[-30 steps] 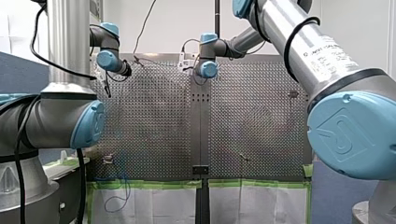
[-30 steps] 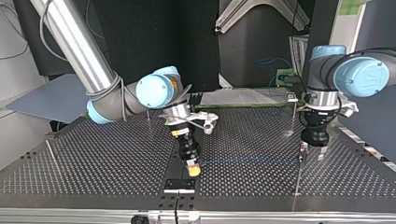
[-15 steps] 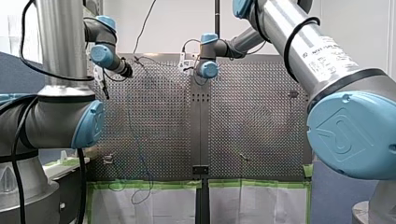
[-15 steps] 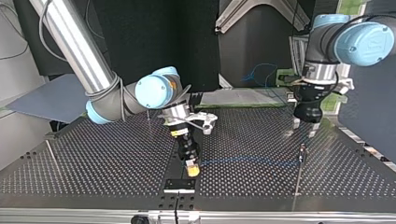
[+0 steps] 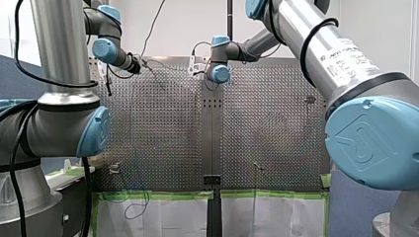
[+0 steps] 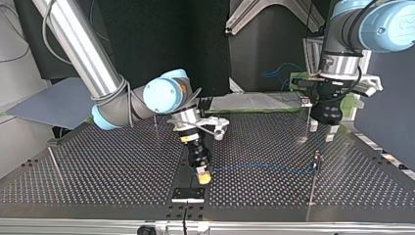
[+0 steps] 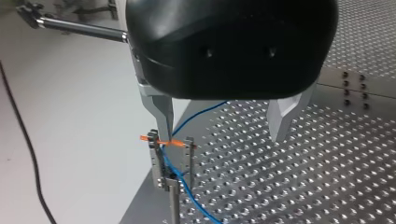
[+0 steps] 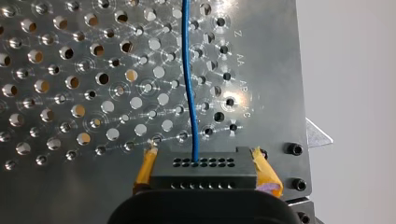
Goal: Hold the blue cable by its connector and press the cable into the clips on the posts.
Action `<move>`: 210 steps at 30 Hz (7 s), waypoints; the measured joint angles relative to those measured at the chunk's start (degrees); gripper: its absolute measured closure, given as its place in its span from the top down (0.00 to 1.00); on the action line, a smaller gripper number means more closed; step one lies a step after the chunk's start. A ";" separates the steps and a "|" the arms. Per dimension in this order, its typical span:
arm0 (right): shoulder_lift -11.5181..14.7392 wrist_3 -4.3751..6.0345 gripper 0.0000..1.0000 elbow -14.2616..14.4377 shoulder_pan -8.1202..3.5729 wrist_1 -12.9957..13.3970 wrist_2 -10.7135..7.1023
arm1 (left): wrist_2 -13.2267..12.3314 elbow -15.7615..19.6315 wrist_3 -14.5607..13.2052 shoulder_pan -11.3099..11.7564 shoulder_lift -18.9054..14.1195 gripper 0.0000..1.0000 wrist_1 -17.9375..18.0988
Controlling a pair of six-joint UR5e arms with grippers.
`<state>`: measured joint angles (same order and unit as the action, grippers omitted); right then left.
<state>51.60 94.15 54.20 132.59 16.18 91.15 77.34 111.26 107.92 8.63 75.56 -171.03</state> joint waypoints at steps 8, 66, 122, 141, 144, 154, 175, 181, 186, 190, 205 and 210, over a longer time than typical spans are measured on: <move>-0.09 0.00 0.00 -0.01 0.23 -0.08 0.00 | 2.19 -1.91 -4.42 -0.07 -1.03 1.00 -4.16; -1.16 -0.44 0.00 0.36 -0.26 -0.34 0.00 | 0.28 -6.61 -25.33 -1.43 0.93 1.00 -7.92; -1.46 -3.17 0.00 0.41 -2.29 -3.91 -0.09 | 18.13 -19.00 -23.27 -21.81 16.09 1.00 -3.31; -1.50 -3.18 0.00 0.42 -2.32 -3.96 -0.09 | 20.14 -22.64 -21.82 -19.53 19.02 1.00 -3.73; -1.51 -3.22 0.00 0.42 -2.24 -3.96 -0.08 | 20.18 -24.34 -22.01 -19.48 20.56 1.00 -4.58; -1.54 -3.40 0.00 0.42 -2.13 -4.02 -0.09 | 22.80 -29.80 -23.47 -19.09 24.31 1.00 -6.59; -1.55 -3.36 0.00 0.43 -2.05 -4.13 -0.14 | 27.53 -31.22 -25.91 -19.65 24.49 0.65 -8.73; -1.55 -3.42 0.00 0.43 -2.01 -4.28 -0.10 | 30.09 -31.21 -28.00 -20.25 24.48 0.00 -8.49; -1.55 -3.43 0.00 0.43 -2.02 -4.30 -0.10 | 32.63 -31.21 -29.60 -20.80 24.48 0.00 -8.28; -1.55 -3.43 0.00 0.43 -2.11 -4.31 -0.09 | 34.06 -31.14 -29.34 -21.06 24.48 0.00 -8.33; -1.50 -2.90 0.00 4.88 -3.44 -4.51 2.52 | 34.21 -24.69 -28.74 -22.74 24.53 0.00 -2.97; -1.49 -2.88 0.00 7.24 -4.06 -4.03 4.14 | 34.22 -22.35 -28.69 -23.77 25.38 0.00 -1.04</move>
<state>50.11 91.27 61.44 128.53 12.15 95.29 111.56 88.91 79.22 -15.13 100.94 -172.07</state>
